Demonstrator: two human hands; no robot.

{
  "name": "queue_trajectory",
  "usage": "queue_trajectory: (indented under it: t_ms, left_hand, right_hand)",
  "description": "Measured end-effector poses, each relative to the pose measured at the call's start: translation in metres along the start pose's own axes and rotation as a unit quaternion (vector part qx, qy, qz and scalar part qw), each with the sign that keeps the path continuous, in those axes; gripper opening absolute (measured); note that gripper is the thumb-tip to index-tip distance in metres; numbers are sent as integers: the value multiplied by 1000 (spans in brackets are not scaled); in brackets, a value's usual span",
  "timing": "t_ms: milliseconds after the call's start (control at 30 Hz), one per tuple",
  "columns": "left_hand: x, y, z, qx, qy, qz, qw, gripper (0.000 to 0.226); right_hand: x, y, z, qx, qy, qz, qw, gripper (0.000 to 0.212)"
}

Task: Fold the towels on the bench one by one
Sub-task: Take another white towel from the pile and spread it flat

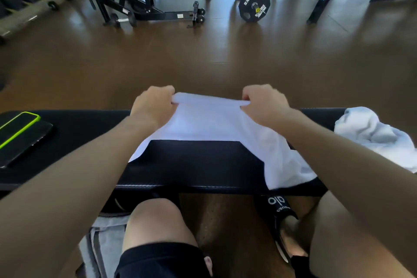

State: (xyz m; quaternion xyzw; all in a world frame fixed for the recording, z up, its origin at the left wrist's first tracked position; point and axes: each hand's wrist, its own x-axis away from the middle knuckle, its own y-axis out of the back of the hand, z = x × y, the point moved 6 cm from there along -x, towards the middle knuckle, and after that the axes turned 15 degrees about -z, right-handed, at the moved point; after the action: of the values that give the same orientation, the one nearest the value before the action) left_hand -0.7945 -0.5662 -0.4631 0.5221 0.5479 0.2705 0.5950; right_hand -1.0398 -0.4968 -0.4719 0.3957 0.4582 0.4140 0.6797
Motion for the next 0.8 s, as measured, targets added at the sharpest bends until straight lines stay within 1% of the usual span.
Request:
queue_trajectory:
  t_ms: [100,233,300,333,400,467,500,567,600,633,667,700,800]
  left_hand:
    - [-35,38,2,28,34,-76,996,11]
    - [-62,92,12,-6,17,-215,976,13]
    - [-58,103,23,2,2,-257,966,16]
    - [-52,102,27,-2,-16,-257,966,17]
    - [-33,86,35,-35,-71,-216,973,18]
    - [-9,64,45,-89,-121,-155,976,19]
    - [4,53,50,-121,-141,-117,976,19]
    - [32,25,61,-185,-176,3,967,14]
    - [47,10,65,-209,-194,67,956,12]
    - [62,-2,67,-219,-210,115,946,11]
    - [75,-12,68,-222,-221,144,939,10]
    - [85,-19,67,-218,-225,160,936,11]
    - [104,-31,70,-186,-200,199,941,13]
  right_hand:
    - [-32,46,1,9,-19,-98,995,20]
    - [-56,101,0,9,6,-229,973,25]
    - [-52,107,-3,0,37,-246,968,24]
    - [-46,103,-6,3,56,-234,971,22]
    - [-28,85,-14,40,87,-192,977,19]
    - [-7,62,-28,79,107,-133,982,19]
    - [4,48,-37,90,111,-90,986,19]
    - [26,18,-54,134,102,34,985,19]
    - [37,5,-61,163,93,109,976,21]
    - [49,-6,-67,178,80,177,965,24]
    - [60,-15,-69,184,70,231,953,25]
    - [67,-19,-69,190,69,265,943,24]
    - [78,-23,-64,218,86,306,923,20]
